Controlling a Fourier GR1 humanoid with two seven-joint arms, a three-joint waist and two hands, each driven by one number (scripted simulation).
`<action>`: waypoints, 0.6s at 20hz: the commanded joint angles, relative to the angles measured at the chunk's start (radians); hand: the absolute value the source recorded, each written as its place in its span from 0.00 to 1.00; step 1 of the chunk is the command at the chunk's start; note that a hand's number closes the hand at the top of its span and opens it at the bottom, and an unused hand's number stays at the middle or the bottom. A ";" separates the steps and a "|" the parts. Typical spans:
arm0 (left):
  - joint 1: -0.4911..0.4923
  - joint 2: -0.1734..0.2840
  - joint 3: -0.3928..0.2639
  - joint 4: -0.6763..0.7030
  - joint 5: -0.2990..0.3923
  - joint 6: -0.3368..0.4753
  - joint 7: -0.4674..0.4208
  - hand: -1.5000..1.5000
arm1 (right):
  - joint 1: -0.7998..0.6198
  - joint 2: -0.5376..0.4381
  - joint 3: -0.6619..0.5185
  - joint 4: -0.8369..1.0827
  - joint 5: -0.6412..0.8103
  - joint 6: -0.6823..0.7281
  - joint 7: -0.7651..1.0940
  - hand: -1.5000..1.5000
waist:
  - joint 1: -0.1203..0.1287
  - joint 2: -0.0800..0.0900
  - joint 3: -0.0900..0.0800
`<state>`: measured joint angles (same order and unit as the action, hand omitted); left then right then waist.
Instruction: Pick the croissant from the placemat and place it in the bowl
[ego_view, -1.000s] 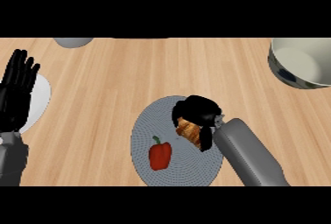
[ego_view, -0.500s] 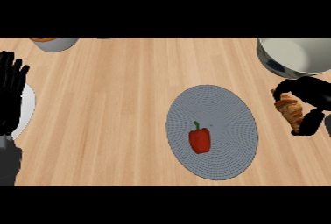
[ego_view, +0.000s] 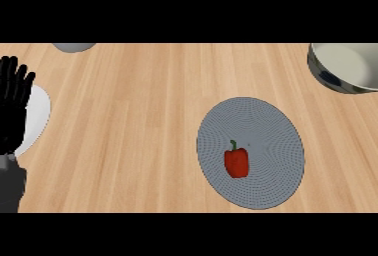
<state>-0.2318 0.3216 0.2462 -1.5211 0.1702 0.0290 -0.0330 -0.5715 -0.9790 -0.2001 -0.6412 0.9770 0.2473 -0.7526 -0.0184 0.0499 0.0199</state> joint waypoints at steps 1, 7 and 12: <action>-0.009 -0.001 -0.008 -0.003 0.005 -0.010 0.004 0.50 | -0.034 -0.105 -0.099 0.096 -0.052 -0.028 -0.066 1.00 | 0.034 0.003 0.001; -0.024 -0.007 -0.022 -0.002 0.007 -0.016 0.013 0.50 | -0.093 -0.182 -0.187 0.185 -0.153 0.023 -0.232 1.00 | 0.056 -0.008 0.000; -0.024 -0.017 -0.038 0.008 -0.002 -0.017 0.010 0.50 | -0.137 -0.220 -0.226 0.231 -0.224 0.068 -0.322 1.00 | 0.069 -0.012 -0.003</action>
<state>-0.2543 0.3096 0.2163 -1.5216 0.1711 0.0146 -0.0228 -0.6738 -1.1656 -0.3852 -0.4568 0.8064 0.2306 -0.9228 0.0373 0.0402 0.0184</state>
